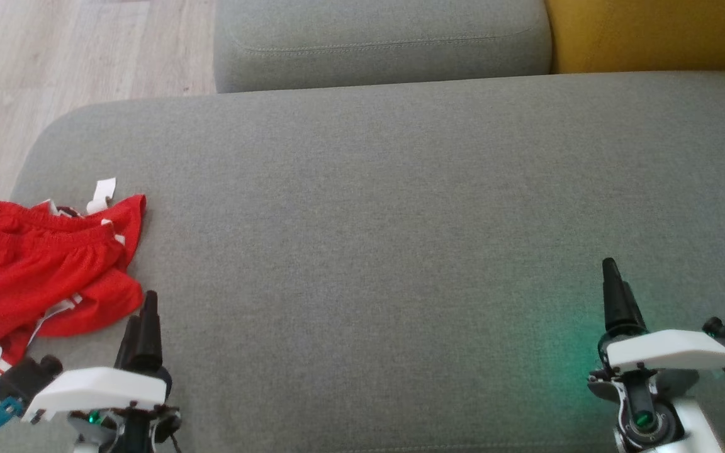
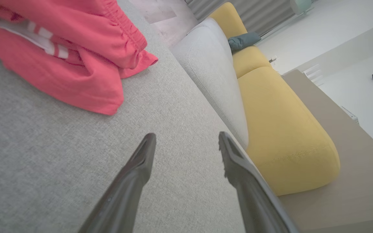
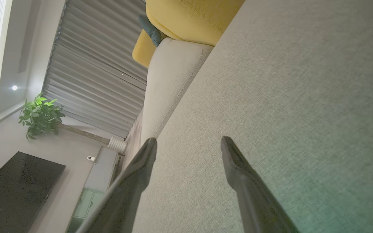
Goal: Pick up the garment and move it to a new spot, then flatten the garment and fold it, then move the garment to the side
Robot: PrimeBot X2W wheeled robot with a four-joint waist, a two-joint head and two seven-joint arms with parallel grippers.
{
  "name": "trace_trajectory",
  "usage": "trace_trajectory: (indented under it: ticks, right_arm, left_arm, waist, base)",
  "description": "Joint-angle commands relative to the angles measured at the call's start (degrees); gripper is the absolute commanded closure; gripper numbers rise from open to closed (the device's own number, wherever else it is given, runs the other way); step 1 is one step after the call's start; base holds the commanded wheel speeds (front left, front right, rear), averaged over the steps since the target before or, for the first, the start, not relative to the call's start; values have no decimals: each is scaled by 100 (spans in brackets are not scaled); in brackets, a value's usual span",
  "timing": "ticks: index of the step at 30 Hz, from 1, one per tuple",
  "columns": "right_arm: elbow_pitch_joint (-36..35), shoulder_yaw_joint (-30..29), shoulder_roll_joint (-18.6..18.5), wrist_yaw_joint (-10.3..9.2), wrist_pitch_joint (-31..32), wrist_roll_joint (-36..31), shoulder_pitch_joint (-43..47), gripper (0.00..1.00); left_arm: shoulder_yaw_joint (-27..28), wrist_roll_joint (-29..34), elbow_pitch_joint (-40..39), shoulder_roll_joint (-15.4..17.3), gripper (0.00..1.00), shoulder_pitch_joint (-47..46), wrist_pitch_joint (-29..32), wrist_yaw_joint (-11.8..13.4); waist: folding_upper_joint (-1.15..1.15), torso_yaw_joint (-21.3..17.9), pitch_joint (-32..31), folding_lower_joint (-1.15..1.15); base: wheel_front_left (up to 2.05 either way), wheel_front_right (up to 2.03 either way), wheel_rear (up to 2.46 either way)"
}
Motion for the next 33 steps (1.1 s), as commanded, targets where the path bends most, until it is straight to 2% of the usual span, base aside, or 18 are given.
trace_trajectory:
  ticks: [1,16,33]
  right_arm:
    - [-132,97,-97,19,-97,-214,-400,0]
    - [86,153,-68,24,-351,-1396,-551,0]
    - [366,179,-61,30,-638,-2767,-721,0]
  left_arm:
    - [58,209,-206,114,0,-325,-72,18]
    - [-125,1291,-170,214,0,-376,-323,333]
    - [-128,2435,-144,224,0,-380,-608,567]
  waist:
    - [0,-4,0,0]
    - [0,-33,-13,0]
    - [0,-77,-20,0]
  base:
    - [0,0,0]
    - [0,0,0]
    - [0,0,0]
